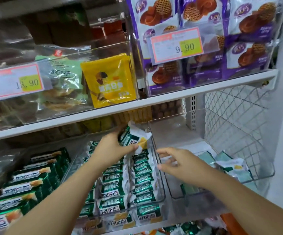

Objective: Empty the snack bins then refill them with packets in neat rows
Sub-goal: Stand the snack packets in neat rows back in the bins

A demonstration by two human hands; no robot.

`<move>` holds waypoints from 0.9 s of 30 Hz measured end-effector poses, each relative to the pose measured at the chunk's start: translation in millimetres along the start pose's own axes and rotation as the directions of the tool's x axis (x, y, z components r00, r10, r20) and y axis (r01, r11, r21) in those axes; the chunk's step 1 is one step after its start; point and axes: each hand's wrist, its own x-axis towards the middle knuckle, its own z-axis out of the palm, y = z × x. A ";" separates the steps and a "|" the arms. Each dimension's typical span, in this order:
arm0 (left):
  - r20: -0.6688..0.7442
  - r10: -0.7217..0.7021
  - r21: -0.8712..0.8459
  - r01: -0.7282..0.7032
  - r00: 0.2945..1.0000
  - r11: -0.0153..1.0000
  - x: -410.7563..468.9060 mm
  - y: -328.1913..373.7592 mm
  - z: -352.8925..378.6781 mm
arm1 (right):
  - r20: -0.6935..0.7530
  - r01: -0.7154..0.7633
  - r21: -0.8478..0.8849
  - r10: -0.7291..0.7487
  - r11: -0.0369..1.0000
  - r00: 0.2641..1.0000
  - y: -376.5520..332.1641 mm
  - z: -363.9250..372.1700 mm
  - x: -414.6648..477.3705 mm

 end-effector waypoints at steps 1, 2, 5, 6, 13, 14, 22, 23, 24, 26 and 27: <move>0.011 -0.009 -0.003 0.009 1.000 1.000 8.7 -2.8 6.0 | 0.033 -0.007 0.002 0.007 1.000 0.999 1.5 1.1 1.6; 0.028 -0.017 0.009 0.017 0.999 1.000 16.2 -4.6 11.8 | 0.048 -0.008 0.006 0.007 1.000 0.999 2.5 1.1 2.6; 0.099 -0.090 0.112 0.079 0.991 0.991 34.2 -15.9 27.9 | 0.057 0.004 0.006 -0.004 1.000 0.998 5.8 -1.3 4.4; 0.122 -0.108 0.141 0.090 0.987 0.986 38.7 -20.4 32.2 | 0.058 0.009 0.009 -0.010 1.000 0.998 7.2 -1.7 4.8; 0.282 -0.168 0.321 0.072 0.945 0.944 54.6 -27.7 41.3 | 0.095 0.018 0.037 -0.021 0.999 0.995 14.0 -9.7 10.9; 0.282 -0.154 0.338 0.052 0.947 0.940 57.1 -27.8 40.7 | 0.099 0.015 0.039 -0.019 0.999 0.995 16.2 -14.8 12.4; 0.230 -0.125 0.345 0.039 0.965 0.938 46.3 -26.7 40.2 | 0.148 -0.037 -0.259 0.078 0.965 0.986 68.6 -59.7 13.5; 0.218 -0.116 0.332 0.038 0.969 0.943 44.0 -26.4 40.1 | 0.194 -0.039 -0.330 0.108 0.943 0.975 76.9 -57.7 12.3; 0.211 -0.116 0.327 0.042 0.971 0.944 42.6 -28.0 40.5 | 0.234 -0.041 -0.390 0.142 0.920 0.962 83.5 -54.9 11.6; 0.201 -0.122 0.337 0.048 0.972 0.940 40.8 -30.1 42.0 | 0.289 -0.049 -0.448 0.197 0.893 0.937 92.6 -47.7 12.3; 0.195 -0.121 0.342 0.049 0.973 0.938 39.8 -29.8 42.2 | 0.313 -0.053 -0.458 0.217 0.887 0.924 95.1 -44.3 13.4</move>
